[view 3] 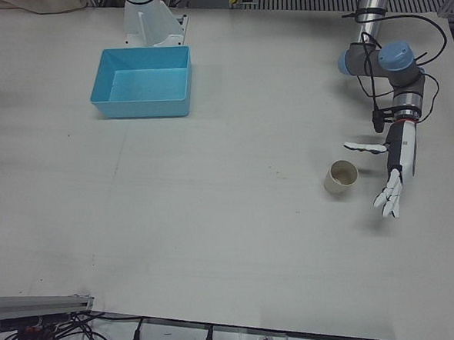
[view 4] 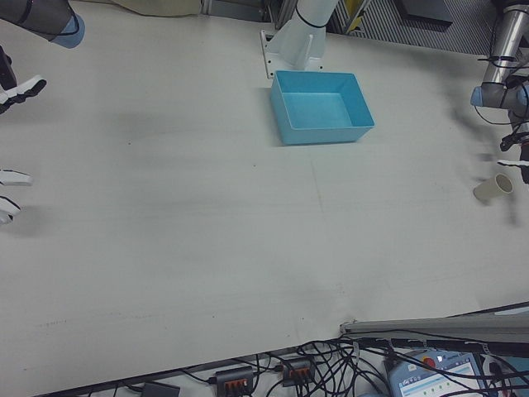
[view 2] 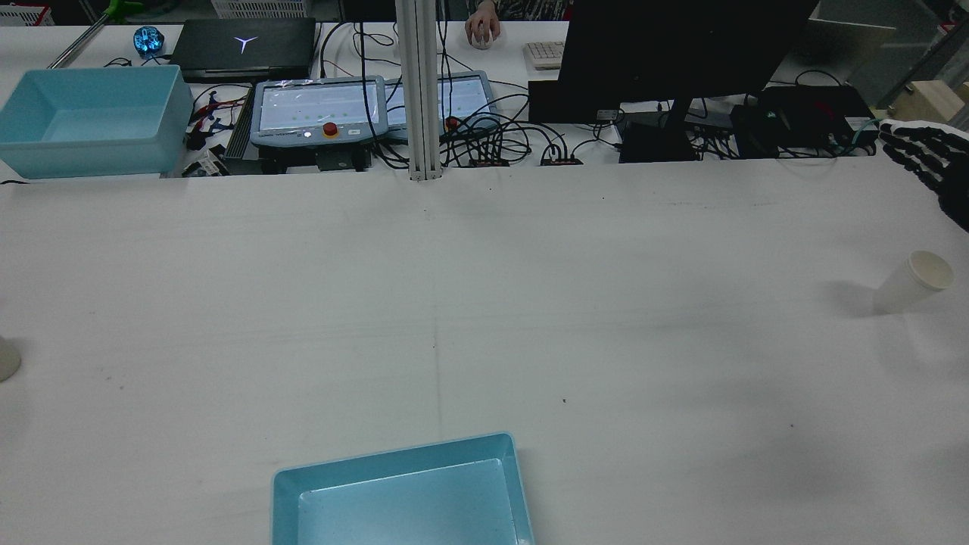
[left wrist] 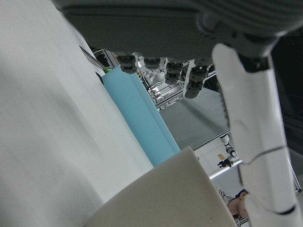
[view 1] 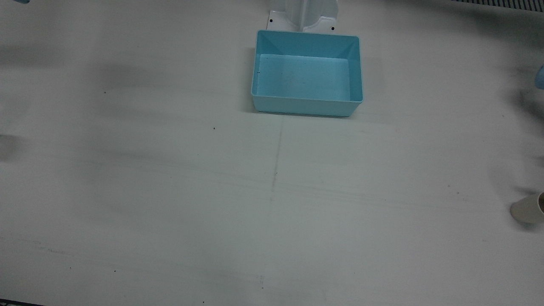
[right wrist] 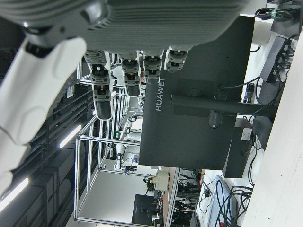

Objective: Pour water
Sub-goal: 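Close the left hand fingers around the white paper cup beside it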

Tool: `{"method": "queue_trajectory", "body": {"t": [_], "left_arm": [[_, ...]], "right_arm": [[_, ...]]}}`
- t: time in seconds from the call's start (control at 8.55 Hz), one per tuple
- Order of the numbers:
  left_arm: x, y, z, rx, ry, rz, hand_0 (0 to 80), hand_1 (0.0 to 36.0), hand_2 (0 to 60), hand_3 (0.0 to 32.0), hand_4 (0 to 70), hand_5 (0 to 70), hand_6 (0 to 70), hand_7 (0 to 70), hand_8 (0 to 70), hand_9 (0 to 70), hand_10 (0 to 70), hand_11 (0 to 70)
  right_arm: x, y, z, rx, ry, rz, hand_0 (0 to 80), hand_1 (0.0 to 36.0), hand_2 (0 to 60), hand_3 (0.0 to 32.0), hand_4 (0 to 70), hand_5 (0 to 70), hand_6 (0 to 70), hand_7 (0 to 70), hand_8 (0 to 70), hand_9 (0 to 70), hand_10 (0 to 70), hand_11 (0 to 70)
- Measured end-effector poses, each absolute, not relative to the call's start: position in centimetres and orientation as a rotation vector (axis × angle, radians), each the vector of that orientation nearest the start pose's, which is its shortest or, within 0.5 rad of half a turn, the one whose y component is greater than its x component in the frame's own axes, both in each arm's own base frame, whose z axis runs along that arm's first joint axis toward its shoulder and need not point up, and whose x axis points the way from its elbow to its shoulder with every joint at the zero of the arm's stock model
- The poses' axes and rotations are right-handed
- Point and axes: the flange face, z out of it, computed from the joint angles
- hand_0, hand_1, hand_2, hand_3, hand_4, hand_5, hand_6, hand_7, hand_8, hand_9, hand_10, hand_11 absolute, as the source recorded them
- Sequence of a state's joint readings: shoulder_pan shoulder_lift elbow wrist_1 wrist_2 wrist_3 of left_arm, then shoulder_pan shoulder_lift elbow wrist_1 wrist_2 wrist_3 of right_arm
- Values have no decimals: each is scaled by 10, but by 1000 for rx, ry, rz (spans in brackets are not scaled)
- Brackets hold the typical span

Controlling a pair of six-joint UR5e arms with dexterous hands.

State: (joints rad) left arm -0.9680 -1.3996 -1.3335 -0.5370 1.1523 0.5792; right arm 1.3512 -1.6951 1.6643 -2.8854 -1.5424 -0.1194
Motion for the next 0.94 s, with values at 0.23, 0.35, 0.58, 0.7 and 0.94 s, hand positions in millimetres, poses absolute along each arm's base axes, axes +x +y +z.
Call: {"method": "queue_trajectory", "body": {"t": [0.23,0.35,0.58,0.7,0.94], "left_arm": [[82,-421,823,361,2019,-1702,589,105,0,0,156,121,49,113,24,21,41,77],[85,-420,824,368,2016,-1694,586,103,0,0,157,118,48,113,23,21,44,81],[99,-414,827,378,2022,-1706,590,104,0,0,170,121,54,116,22,23,46,83],[104,-412,828,377,2023,-1712,589,103,0,0,172,122,55,118,23,23,47,85],[107,-409,833,378,2018,-1718,578,94,0,0,175,122,59,121,26,27,51,90]], "right_arm": [[31,-477,672,104,2615,-2064,484,55,0,0,307,228,123,197,102,115,56,86],[31,-477,672,104,2616,-2066,484,54,0,0,303,227,121,196,101,115,56,85],[29,-477,672,104,2619,-2067,485,56,0,0,308,230,122,196,102,115,54,82],[29,-477,672,104,2620,-2067,485,56,0,0,304,228,121,196,101,115,52,80],[29,-477,671,105,2621,-2067,484,56,0,0,295,226,116,193,99,113,51,78]]}}
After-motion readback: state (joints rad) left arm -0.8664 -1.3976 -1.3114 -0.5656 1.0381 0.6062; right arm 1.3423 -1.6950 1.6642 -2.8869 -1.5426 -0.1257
